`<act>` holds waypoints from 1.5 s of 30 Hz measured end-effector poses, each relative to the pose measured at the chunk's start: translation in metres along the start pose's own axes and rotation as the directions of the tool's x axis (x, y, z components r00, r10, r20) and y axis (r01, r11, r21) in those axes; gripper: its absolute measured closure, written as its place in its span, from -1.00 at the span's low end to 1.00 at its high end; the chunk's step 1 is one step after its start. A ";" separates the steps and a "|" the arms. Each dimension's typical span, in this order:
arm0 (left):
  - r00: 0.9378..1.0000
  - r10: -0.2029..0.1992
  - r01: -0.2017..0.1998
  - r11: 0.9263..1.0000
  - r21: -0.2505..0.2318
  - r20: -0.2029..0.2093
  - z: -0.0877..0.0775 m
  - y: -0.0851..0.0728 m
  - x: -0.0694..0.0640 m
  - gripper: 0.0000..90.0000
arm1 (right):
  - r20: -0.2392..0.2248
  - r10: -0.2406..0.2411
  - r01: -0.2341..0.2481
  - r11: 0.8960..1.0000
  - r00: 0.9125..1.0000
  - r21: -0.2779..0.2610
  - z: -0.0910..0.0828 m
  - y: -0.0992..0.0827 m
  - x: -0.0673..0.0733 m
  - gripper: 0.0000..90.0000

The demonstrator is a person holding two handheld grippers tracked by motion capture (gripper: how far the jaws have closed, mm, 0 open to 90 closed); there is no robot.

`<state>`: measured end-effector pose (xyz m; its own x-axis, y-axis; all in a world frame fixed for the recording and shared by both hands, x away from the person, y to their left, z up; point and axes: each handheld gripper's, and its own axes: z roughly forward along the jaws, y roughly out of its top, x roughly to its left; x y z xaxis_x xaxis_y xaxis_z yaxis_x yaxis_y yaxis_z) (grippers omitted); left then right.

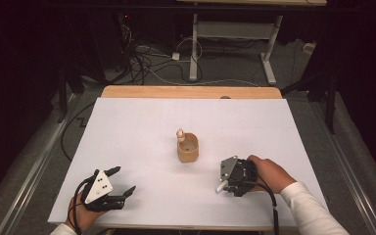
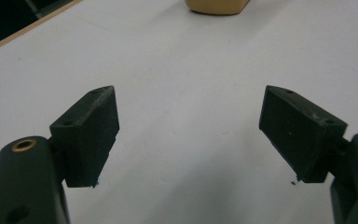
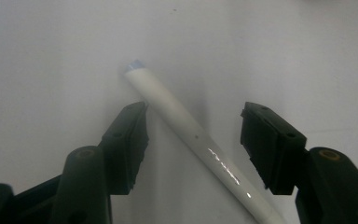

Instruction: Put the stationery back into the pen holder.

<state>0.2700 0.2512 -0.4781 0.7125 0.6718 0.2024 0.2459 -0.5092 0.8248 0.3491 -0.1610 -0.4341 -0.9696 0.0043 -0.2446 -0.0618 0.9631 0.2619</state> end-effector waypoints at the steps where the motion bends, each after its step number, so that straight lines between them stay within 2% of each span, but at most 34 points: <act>1: 1.000 0.000 0.000 1.000 0.000 0.002 0.000 0.000 0.000 -0.57 | -0.036 -0.016 0.017 1.000 0.999 0.022 0.003 0.004 -0.001 0.02; 2: 1.000 0.000 0.000 1.000 -0.002 0.004 0.000 0.000 0.000 -0.57 | -0.050 -0.042 0.043 0.999 0.998 0.028 0.006 0.006 -0.002 0.06; 3: 1.000 0.000 0.000 1.000 -0.002 0.004 0.000 0.000 0.000 -0.57 | -0.056 -0.040 0.042 0.998 0.998 0.044 0.008 0.007 -0.001 0.09; 4: 1.000 0.002 -0.002 1.000 0.002 0.008 0.000 0.000 0.000 -0.57 | -0.056 -0.040 0.042 0.998 0.998 0.044 0.008 0.007 -0.001 0.09; 5: 1.000 0.002 -0.003 1.000 0.004 0.010 0.001 0.000 0.000 -0.57 | -0.082 -0.059 0.063 0.997 0.995 0.047 0.010 0.009 -0.004 0.16; 6: 1.000 0.004 -0.004 1.000 0.004 0.013 0.001 0.001 -0.001 -0.57 | -0.091 -0.061 0.065 0.997 0.994 0.045 0.009 0.009 -0.005 0.22; 9: 1.000 0.007 -0.007 1.000 0.007 0.020 0.002 0.001 -0.002 -0.57 | -0.104 -0.068 0.072 0.996 0.992 0.043 0.011 0.010 -0.007 0.31; 11: 1.000 0.009 -0.010 1.000 0.010 0.025 0.003 0.001 -0.002 -0.57 | -0.122 -0.090 0.096 0.994 0.988 0.047 0.011 0.011 -0.007 0.38; 12: 1.000 0.010 -0.011 1.000 0.012 0.026 0.004 0.001 -0.003 -0.57 | -0.138 -0.122 0.130 0.990 0.983 0.050 0.011 0.013 -0.007 0.49; 13: 0.999 0.012 -0.013 1.000 0.015 0.030 0.004 0.001 -0.003 -0.57 | -0.138 -0.122 0.130 0.990 0.983 0.050 0.011 0.013 -0.007 0.49; 15: 0.999 0.015 -0.015 1.000 0.019 0.035 0.005 0.001 -0.004 -0.57 | -0.172 -0.157 0.169 0.984 0.973 0.058 0.012 0.016 -0.007 0.65; 16: 0.999 0.016 -0.017 1.000 0.023 0.038 0.006 0.001 -0.004 -0.57 | -0.172 -0.157 0.169 0.984 0.973 0.058 0.012 0.016 -0.007 0.65; 17: 0.999 0.016 -0.017 1.000 0.026 0.040 0.007 0.001 -0.004 -0.57 | -0.181 -0.169 0.183 0.981 0.969 0.066 0.012 0.017 -0.007 0.70; 18: 0.999 0.016 -0.018 0.999 0.028 0.043 0.007 0.001 -0.005 -0.57 | -0.192 -0.199 0.216 0.973 0.961 0.076 0.012 0.020 -0.007 0.72; 20: 0.999 0.020 -0.021 0.999 0.031 0.046 0.008 0.001 -0.006 -0.57 | -0.195 -0.204 0.223 0.971 0.959 0.083 0.012 0.021 -0.006 0.73; 22: 0.999 0.022 -0.023 0.999 0.031 0.047 0.008 0.001 -0.006 -0.57 | -0.191 -0.251 0.270 0.960 0.949 0.080 0.012 0.022 -0.005 0.73; 25: 0.999 0.017 -0.018 0.999 0.028 0.045 0.007 0.001 -0.005 -0.57 | -0.179 -0.260 0.276 0.958 0.949 0.071 0.011 0.023 -0.004 0.74; 29: 0.999 0.012 -0.013 1.000 0.024 0.042 0.006 0.001 -0.004 -0.57 | -0.155 -0.281 0.288 0.957 0.947 0.029 0.005 0.024 -0.002 0.74; 31: 0.999 0.012 -0.013 1.000 0.021 0.040 0.006 0.001 -0.004 -0.57 | -0.118 -0.281 0.283 0.959 0.952 0.004 -0.005 0.024 -0.002 0.74; 33: 0.999 0.011 -0.012 1.000 0.020 0.038 0.005 0.001 -0.004 -0.57 | -0.101 -0.283 0.284 0.959 0.954 -0.008 -0.009 0.024 -0.002 0.74; 34: 0.999 0.013 -0.013 1.000 0.020 0.037 0.005 0.001 -0.004 -0.57 | -0.067 -0.267 0.263 0.963 0.961 -0.054 -0.019 0.023 -0.002 0.74; 38: 0.999 0.013 -0.013 1.000 0.021 0.037 0.005 0.001 -0.004 -0.57 | 0.020 -0.235 0.236 0.961 0.972 -0.141 -0.039 0.018 -0.003 0.74; 40: 0.999 0.013 -0.013 1.000 0.020 0.037 0.005 0.001 -0.004 -0.57 | 0.058 -0.200 0.208 0.954 0.978 -0.216 -0.047 0.013 -0.005 0.74; 41: 0.999 0.013 -0.013 1.000 0.020 0.037 0.005 0.001 -0.004 -0.57 | 0.058 -0.200 0.208 0.954 0.978 -0.216 -0.047 0.013 -0.005 0.74; 43: 0.999 0.012 -0.012 1.000 0.020 0.033 0.005 0.001 -0.004 -0.57 | 0.106 -0.147 0.172 0.944 0.983 -0.280 -0.054 0.007 -0.005 0.74; 45: 0.999 0.012 -0.013 1.000 0.019 0.031 0.005 0.001 -0.004 -0.57 | 0.135 -0.113 0.151 0.937 0.984 -0.315 -0.056 0.003 -0.006 0.74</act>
<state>0.2707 0.2455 -0.4803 0.7355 0.6486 0.1959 0.2490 -0.5277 0.8121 0.3414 -0.1728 -0.3793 -0.9155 -0.0687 -0.3965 -0.2790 0.8184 0.5024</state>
